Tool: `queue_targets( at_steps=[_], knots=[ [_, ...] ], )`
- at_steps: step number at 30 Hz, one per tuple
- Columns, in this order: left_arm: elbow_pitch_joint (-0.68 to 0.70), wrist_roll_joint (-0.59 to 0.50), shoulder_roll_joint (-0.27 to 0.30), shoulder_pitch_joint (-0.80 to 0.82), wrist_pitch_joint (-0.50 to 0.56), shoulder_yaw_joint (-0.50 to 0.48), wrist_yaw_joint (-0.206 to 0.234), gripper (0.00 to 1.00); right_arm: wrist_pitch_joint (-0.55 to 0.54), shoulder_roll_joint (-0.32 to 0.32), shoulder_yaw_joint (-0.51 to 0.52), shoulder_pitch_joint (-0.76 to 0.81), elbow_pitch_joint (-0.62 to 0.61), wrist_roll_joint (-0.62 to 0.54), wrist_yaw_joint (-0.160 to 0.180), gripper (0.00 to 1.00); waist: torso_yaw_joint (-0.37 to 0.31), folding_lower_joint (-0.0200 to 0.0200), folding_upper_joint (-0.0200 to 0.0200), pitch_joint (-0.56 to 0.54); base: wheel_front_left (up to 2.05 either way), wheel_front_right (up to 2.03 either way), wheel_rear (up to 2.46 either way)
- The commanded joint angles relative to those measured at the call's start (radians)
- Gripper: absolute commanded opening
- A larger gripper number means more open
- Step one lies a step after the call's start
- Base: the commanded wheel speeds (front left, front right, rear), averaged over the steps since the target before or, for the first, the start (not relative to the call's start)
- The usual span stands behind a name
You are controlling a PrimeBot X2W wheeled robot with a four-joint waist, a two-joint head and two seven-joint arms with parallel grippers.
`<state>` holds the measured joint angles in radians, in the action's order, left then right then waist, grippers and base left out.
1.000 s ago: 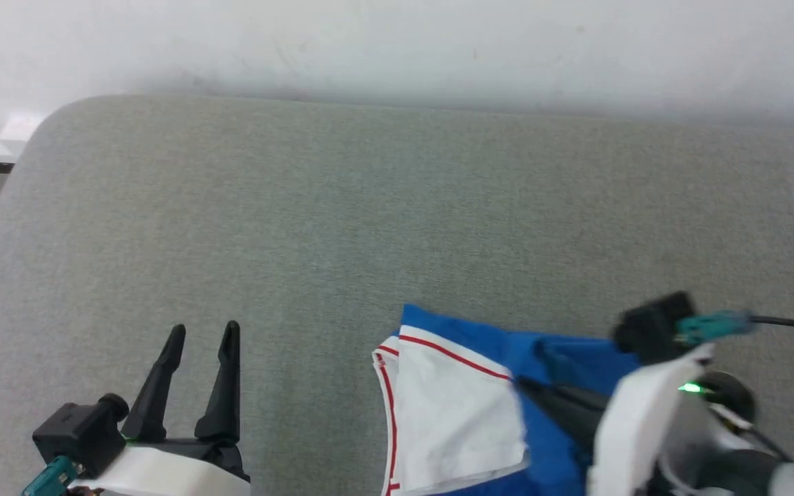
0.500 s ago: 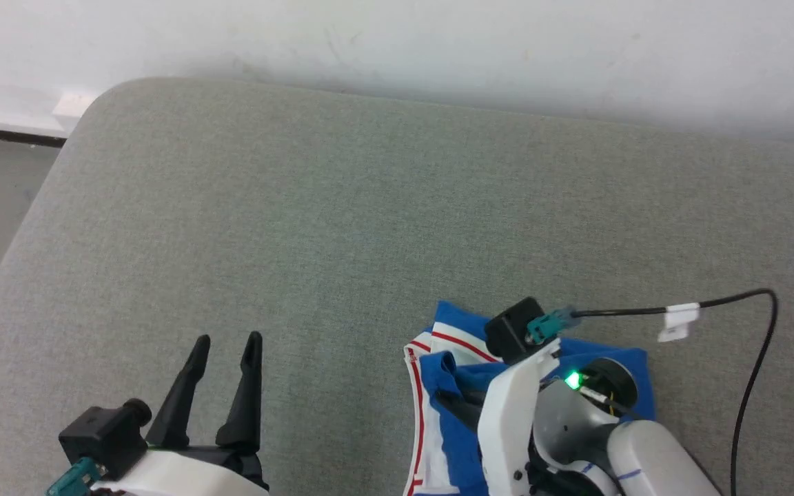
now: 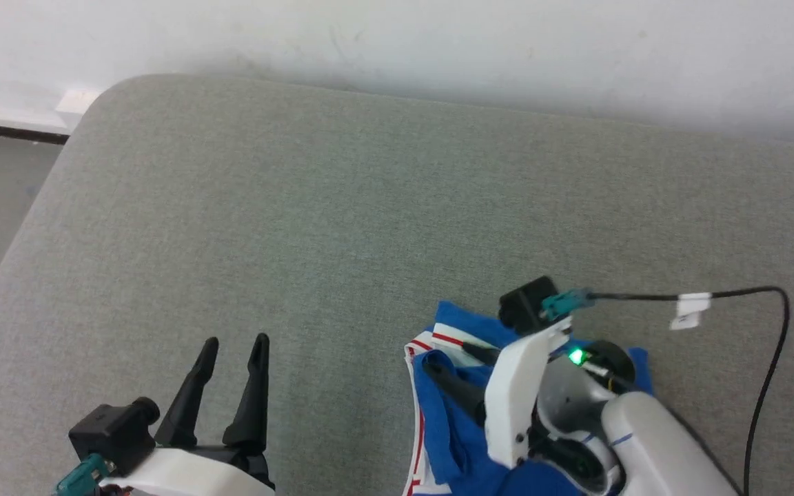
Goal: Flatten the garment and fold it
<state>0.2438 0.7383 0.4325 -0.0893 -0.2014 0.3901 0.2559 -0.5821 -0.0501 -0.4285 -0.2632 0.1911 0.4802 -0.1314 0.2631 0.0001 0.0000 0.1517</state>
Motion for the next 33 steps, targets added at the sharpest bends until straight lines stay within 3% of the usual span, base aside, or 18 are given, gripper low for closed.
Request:
queue_targets(
  at_steps=[1, 4, 11, 15, 22, 32, 33],
  knots=[
    [0.003, 0.002, -0.001, 0.007, 0.001, -0.002, 0.001, 1.00, -0.011, 0.000, 0.027, -0.003, -0.043, 0.012, 0.001, 1.00, -0.017, -0.0001, 0.0000, -0.002, 0.00, 0.00, 0.00],
    [0.011, 0.003, 0.000, 0.000, -0.001, -0.005, 0.005, 1.00, -0.064, 0.000, 0.114, 0.043, -0.175, -0.014, 0.001, 1.00, -0.040, -0.0001, 0.0000, 0.007, 0.00, 0.00, 0.00],
    [0.030, -0.002, 0.008, 0.007, -0.007, -0.016, 0.008, 1.00, -0.190, 0.000, 0.383, 0.243, -0.531, -0.191, 0.001, 1.00, -0.079, -0.0001, 0.0000, 0.049, 0.00, 0.00, 0.00],
    [0.037, -0.006, 0.010, 0.016, -0.011, -0.020, 0.008, 1.00, -0.187, 0.000, 0.485, 0.375, -0.625, -0.210, 0.001, 1.00, -0.090, -0.0001, 0.0000, 0.077, 0.00, 0.00, 0.00],
    [0.045, -0.009, 0.014, 0.032, -0.018, -0.027, -0.001, 1.00, -0.140, 0.000, 0.486, 0.499, -0.589, -0.161, 0.001, 1.00, -0.087, -0.0001, 0.0000, 0.113, 0.00, 0.00, 0.00],
    [0.045, -0.005, 0.025, 0.045, -0.006, -0.027, -0.003, 1.00, -0.093, 0.000, 0.434, 0.442, -0.395, -0.155, 0.001, 1.00, -0.057, -0.0001, 0.0000, 0.127, 0.00, 0.00, 0.00],
    [0.044, -0.006, 0.025, 0.046, -0.004, -0.026, -0.003, 1.00, -0.086, 0.000, 0.433, 0.434, -0.380, -0.151, 0.001, 0.39, -0.056, -0.0001, 0.0000, 0.125, 0.00, 0.00, 0.00]
  ],
)
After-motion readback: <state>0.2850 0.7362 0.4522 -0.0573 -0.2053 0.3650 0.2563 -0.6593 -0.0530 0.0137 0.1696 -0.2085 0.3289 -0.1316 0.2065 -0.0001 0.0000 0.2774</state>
